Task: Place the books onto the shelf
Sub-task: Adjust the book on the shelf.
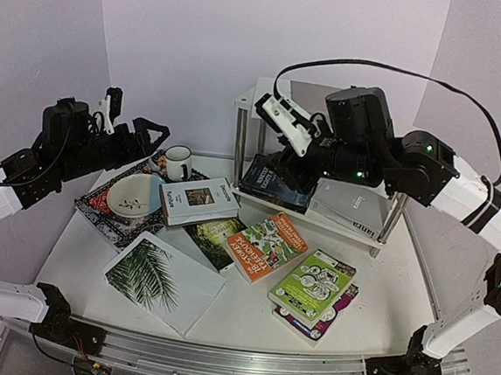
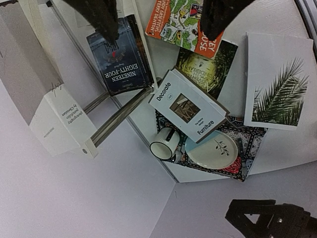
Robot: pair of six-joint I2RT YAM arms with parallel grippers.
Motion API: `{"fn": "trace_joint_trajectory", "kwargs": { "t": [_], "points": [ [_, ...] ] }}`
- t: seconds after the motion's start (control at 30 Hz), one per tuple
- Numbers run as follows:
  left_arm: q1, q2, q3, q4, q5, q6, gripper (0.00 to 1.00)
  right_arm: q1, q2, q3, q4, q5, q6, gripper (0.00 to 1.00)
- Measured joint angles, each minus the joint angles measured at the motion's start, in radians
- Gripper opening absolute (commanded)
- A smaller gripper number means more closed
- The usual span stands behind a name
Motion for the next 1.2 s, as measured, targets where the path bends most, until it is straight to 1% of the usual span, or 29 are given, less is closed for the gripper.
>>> {"fn": "trace_joint_trajectory", "kwargs": {
  "t": [0.13,0.17,0.3,0.43,0.67,0.97,1.2],
  "points": [
    [0.000,0.000,-0.016,0.029,0.032,0.024,0.94,0.000,0.000,-0.005,-0.008,-0.016,0.067,0.03],
    [0.000,0.000,-0.016,0.034,0.037,0.029,0.94,-0.001,0.000,-0.005,-0.008,-0.019,0.083,0.00],
    [0.000,-0.003,-0.018,0.057,0.050,0.042,0.94,-0.015,0.000,-0.004,-0.008,-0.019,0.135,0.00],
    [0.000,-0.013,-0.028,0.070,0.052,0.053,0.94,-0.059,0.011,0.002,-0.010,-0.015,0.181,0.00],
    [0.000,-0.024,-0.036,0.072,0.052,0.056,0.93,-0.139,0.087,0.054,-0.009,-0.016,0.241,0.00],
    [0.000,-0.051,-0.047,0.080,0.052,0.055,0.93,-0.195,0.148,0.096,0.002,-0.035,0.279,0.00],
    [0.000,-0.061,-0.063,0.079,0.052,0.055,0.93,-0.249,0.237,0.188,0.036,-0.058,0.310,0.00]
  ]
}}
